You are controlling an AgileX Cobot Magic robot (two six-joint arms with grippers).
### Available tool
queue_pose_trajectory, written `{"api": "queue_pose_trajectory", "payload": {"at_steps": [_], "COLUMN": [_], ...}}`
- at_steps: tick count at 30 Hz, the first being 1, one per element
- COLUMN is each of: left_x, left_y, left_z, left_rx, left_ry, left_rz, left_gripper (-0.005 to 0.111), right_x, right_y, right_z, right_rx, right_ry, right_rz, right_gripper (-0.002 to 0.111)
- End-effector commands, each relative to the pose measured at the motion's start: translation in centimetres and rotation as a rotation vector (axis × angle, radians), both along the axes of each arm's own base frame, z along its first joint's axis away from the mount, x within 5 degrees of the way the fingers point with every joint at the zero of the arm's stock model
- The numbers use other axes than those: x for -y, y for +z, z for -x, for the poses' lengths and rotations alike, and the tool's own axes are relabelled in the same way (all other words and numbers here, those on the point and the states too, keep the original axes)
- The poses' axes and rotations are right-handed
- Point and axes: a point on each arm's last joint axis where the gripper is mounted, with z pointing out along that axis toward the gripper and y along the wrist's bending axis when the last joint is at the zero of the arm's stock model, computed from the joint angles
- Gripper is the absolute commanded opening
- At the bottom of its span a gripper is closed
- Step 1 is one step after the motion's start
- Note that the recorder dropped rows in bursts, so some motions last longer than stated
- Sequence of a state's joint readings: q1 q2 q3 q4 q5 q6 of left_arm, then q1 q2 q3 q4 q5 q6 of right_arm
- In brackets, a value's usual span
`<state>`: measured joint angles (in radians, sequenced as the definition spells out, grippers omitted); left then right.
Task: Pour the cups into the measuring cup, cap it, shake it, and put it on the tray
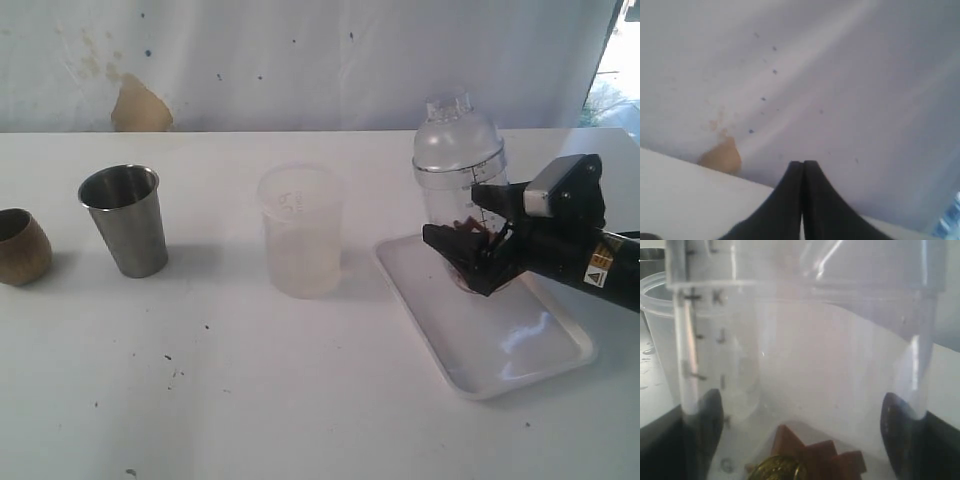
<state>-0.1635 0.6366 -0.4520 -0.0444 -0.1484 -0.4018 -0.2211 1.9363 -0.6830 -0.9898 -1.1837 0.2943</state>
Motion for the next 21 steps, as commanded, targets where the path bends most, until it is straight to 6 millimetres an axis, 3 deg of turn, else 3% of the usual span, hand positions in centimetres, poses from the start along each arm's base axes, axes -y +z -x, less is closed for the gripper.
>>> {"api": "queue_pose_trajectory", "payload": {"at_steps": [1, 4, 7, 10, 15, 21], "left_x": [6.3, 12.6, 16.7, 19.5, 23.2, 26.2], "left_y": [-0.4, -1.4, -3.2, -5.5, -7.4, -9.0], "left_z": [-6.0, -9.6, -13.4, -16.8, -20.5, -22.6], "left_rx": [-0.067, -0.01, -0.079, -0.12, -0.09, -0.142], "left_ry": [-0.28, -0.497, -0.557, -0.61, -0.744, -0.899], "left_rz": [-0.134, -0.256, -0.249, -0.218, -0.162, -0.124], "left_gripper": [0.0, 0.0, 0.0, 0.0, 0.0, 0.0], "right_x": [-0.1, -0.1, -0.1, -0.1, -0.2, -0.7], "right_y": [0.9, 0.9, 0.9, 0.9, 0.9, 0.8], "right_z": [-0.1, -0.1, -0.1, -0.1, -0.1, 0.2], "right_rx": [0.049, 0.049, 0.049, 0.049, 0.052, 0.065], "right_ry": [0.003, 0.003, 0.003, 0.003, 0.009, 0.061], "right_rz": [-0.023, -0.023, -0.023, -0.023, -0.016, 0.021], "right_gripper": [0.0, 0.0, 0.0, 0.0, 0.0, 0.0]}}
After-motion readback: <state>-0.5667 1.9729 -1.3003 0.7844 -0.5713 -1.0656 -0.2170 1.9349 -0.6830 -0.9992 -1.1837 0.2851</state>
